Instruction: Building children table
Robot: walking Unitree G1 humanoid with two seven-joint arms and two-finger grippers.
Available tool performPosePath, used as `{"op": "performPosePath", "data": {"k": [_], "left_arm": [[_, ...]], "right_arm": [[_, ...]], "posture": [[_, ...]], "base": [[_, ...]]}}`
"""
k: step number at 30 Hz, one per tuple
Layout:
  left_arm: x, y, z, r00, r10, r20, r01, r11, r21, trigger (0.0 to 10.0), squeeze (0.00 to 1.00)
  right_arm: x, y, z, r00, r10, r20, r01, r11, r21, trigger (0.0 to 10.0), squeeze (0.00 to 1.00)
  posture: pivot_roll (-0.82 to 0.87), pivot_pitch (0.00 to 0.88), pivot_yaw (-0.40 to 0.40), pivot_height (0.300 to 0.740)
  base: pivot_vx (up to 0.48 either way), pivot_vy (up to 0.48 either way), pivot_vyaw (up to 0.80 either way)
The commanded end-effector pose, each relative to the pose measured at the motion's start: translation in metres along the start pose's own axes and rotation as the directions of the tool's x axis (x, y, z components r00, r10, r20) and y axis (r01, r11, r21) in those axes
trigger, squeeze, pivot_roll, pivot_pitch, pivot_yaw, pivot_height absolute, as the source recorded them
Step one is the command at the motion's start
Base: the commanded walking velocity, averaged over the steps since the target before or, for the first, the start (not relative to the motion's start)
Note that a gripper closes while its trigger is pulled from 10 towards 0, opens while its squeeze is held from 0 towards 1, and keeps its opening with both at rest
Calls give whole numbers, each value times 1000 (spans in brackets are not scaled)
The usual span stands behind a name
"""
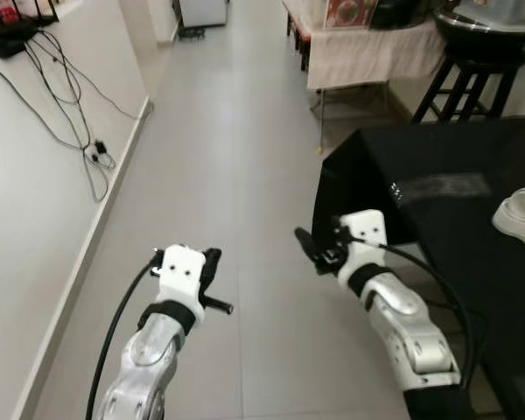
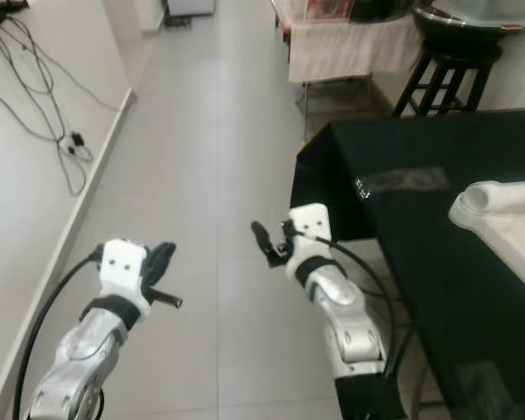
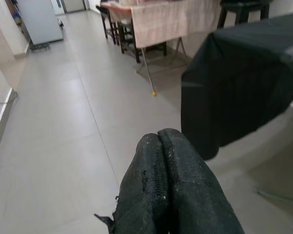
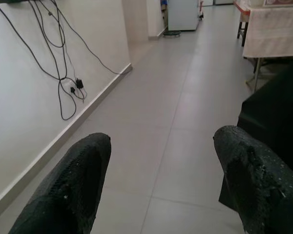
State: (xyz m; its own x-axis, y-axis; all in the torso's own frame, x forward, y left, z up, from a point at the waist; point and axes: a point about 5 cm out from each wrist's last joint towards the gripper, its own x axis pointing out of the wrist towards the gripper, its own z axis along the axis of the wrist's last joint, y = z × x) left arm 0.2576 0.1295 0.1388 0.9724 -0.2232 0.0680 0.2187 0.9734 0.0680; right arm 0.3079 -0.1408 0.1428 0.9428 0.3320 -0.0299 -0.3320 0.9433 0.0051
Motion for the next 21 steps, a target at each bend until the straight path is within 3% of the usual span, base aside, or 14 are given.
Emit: {"op": "performPosePath", "data": {"k": [1, 7, 21], "left_arm": [[-3, 6, -3, 1000, 16, -17, -16, 1000, 12, 10000, 0], [-2, 6, -3, 1000, 14, -16, -14, 1000, 13, 10000, 0], [-1, 7, -2, 1000, 13, -13, -13, 1000, 12, 10000, 0]], "right_arm": [[2, 9, -2, 1000, 30, -7, -30, 999, 19, 10000, 0], [2, 10, -1, 999, 36, -4, -36, 999, 22, 10000, 0], [4, 12, 8, 997, 71, 35, -71, 997, -6, 10000, 0]], "posture": [[61, 108, -17, 740], [68, 108, -19, 740], [70, 111, -20, 740]], "base": [[244, 0, -800], [244, 0, -800], [0, 0, -800]]}}
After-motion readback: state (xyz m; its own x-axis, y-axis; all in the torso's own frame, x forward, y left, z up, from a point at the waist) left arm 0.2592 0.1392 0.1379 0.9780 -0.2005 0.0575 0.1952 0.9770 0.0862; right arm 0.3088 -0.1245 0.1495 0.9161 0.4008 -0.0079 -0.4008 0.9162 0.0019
